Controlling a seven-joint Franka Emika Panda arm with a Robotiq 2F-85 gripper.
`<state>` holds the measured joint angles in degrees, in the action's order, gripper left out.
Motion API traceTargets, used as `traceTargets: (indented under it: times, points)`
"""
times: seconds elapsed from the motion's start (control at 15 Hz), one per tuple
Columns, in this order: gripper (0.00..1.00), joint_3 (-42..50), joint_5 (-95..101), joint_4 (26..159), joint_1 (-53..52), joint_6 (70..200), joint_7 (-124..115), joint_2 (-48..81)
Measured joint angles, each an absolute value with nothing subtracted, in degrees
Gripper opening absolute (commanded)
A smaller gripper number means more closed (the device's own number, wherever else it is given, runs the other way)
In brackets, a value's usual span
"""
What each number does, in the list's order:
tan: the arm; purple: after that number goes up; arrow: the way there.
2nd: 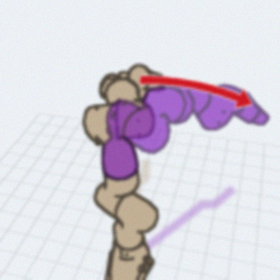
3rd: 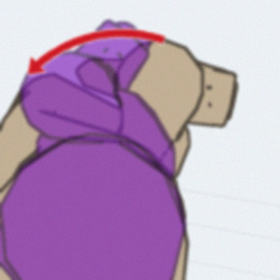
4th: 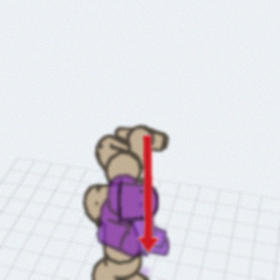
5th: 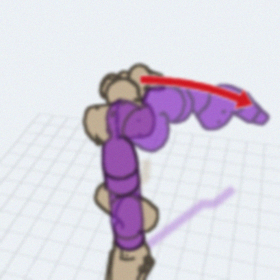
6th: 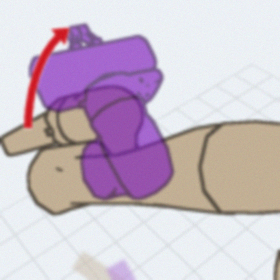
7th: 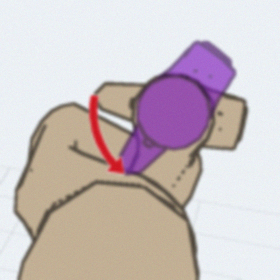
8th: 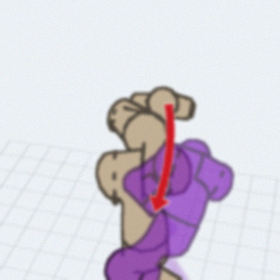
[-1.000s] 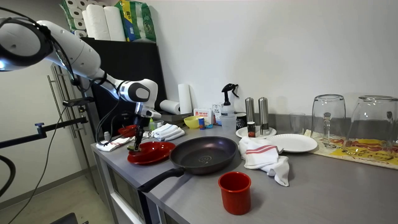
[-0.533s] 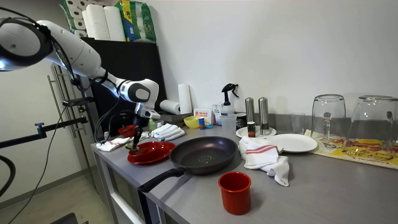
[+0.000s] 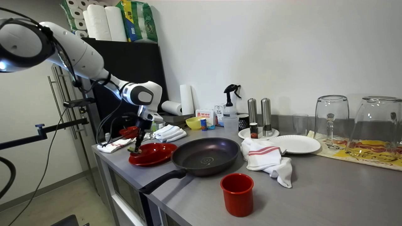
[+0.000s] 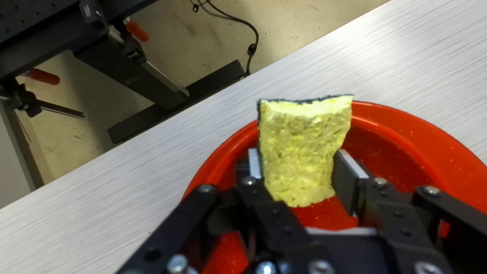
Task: Use the sponge to wipe the red bowl
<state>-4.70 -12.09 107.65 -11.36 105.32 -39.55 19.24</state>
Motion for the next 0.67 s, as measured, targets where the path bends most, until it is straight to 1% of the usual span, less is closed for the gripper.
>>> traceTargets:
  times: [0.4,0.67]
  points:
    - [0.23,-4.3,-11.3,108.0,-10.9,105.2,-38.6,20.3]
    - [0.23,-4.4,-8.8,108.0,-11.0,104.5,-33.2,20.4]
